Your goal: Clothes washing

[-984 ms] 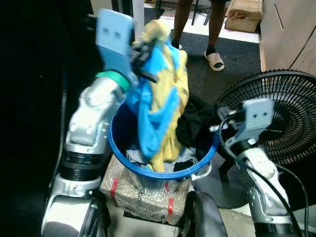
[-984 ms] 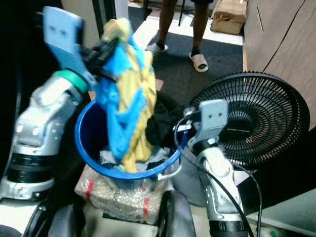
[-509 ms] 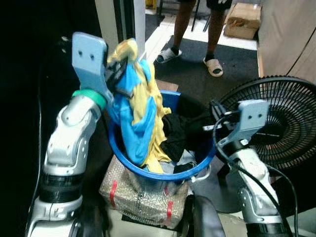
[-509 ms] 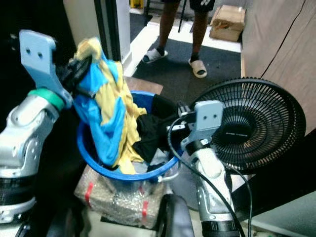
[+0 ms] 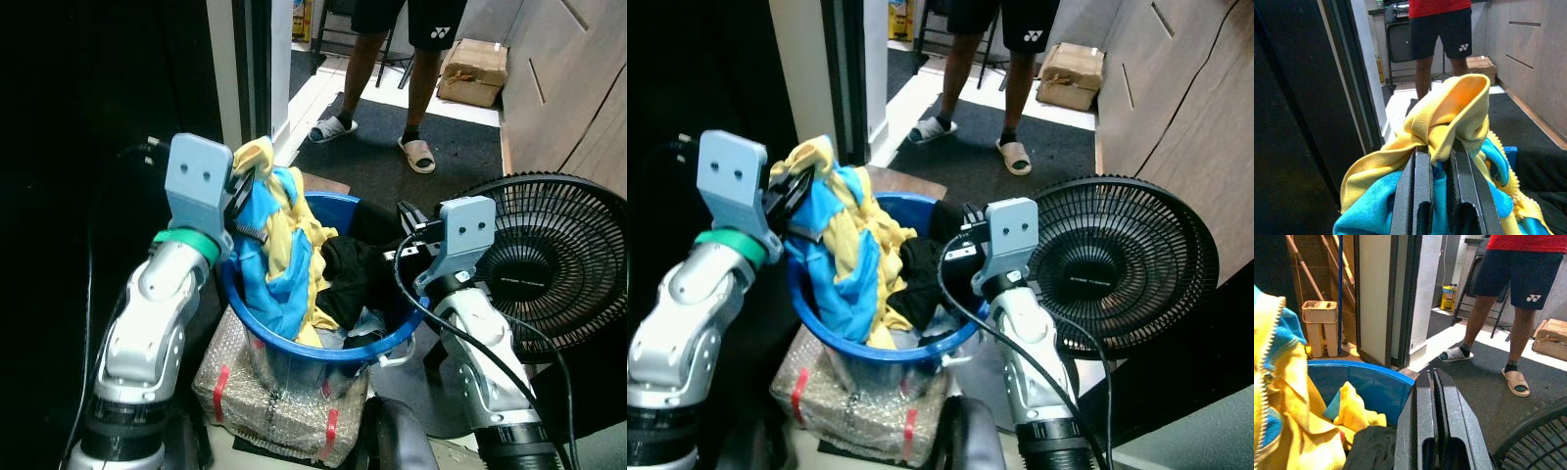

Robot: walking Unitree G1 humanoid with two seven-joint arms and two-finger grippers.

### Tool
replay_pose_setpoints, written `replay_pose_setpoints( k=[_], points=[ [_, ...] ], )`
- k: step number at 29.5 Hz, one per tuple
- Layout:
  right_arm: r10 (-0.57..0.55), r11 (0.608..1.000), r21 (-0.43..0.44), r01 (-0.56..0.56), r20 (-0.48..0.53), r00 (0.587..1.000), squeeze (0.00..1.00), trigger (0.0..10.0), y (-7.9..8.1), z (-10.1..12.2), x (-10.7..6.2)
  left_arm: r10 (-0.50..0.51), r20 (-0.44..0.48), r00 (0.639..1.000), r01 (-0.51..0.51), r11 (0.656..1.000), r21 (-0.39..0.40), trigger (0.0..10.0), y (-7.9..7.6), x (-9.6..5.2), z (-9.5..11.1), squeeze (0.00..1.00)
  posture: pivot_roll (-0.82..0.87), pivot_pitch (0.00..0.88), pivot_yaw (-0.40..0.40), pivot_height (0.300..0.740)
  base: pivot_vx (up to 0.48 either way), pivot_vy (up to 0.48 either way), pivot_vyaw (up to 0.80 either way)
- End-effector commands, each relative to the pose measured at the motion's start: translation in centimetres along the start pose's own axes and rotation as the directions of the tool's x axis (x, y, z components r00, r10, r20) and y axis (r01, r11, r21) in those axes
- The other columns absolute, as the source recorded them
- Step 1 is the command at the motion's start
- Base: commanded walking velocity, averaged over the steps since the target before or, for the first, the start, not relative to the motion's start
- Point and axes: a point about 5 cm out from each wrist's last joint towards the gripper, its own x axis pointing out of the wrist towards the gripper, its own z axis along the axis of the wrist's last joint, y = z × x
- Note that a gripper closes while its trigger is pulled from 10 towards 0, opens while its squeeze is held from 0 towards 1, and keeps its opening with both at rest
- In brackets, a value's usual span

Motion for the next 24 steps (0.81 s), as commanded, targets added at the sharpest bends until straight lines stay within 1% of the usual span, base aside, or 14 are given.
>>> replay_pose_setpoints(
  k=[1,5,10,20,24],
  points=[
    [-0.005,1.000,0.002,0.005,0.003,1.000,0.00,10.0,-0.3,-0.1,0.0,0.003,0.024,1.000,-0.003,1.000,0.002,10.0,-0.2,-0.2,0.4,0.00,0.11,0.011,-0.034,0.515,0.000,0.000,0.00],
    [0.004,1.000,-0.017,-0.004,-0.012,1.000,0.00,10.0,-0.4,-0.5,-0.1,0.028,0.028,0.999,-0.028,0.999,-0.015,10.0,-0.3,0.2,0.1,0.00,0.09,0.000,-0.052,0.515,0.000,0.000,0.00],
    [-0.019,0.999,-0.036,0.018,-0.021,1.000,0.00,10.0,-1.1,-0.9,0.0,0.050,0.046,0.998,-0.048,0.998,-0.034,10.0,-0.8,1.1,0.2,0.00,0.08,0.000,-0.060,0.540,0.000,0.000,0.00],
    [-0.058,0.998,-0.034,0.057,-0.026,0.998,0.00,10.0,-1.7,-1.0,0.0,0.046,0.054,0.997,-0.043,0.998,-0.043,10.0,-1.3,1.6,0.4,0.00,0.07,0.000,-0.050,0.570,0.000,0.000,0.00],
    [-0.058,0.998,-0.034,0.057,-0.026,0.998,0.00,10.0,-1.7,-1.0,0.0,0.046,0.054,0.997,-0.043,0.998,-0.043,10.0,-1.3,1.6,0.4,0.00,0.07,0.000,-0.050,0.570,0.000,0.000,0.00]
  ],
)
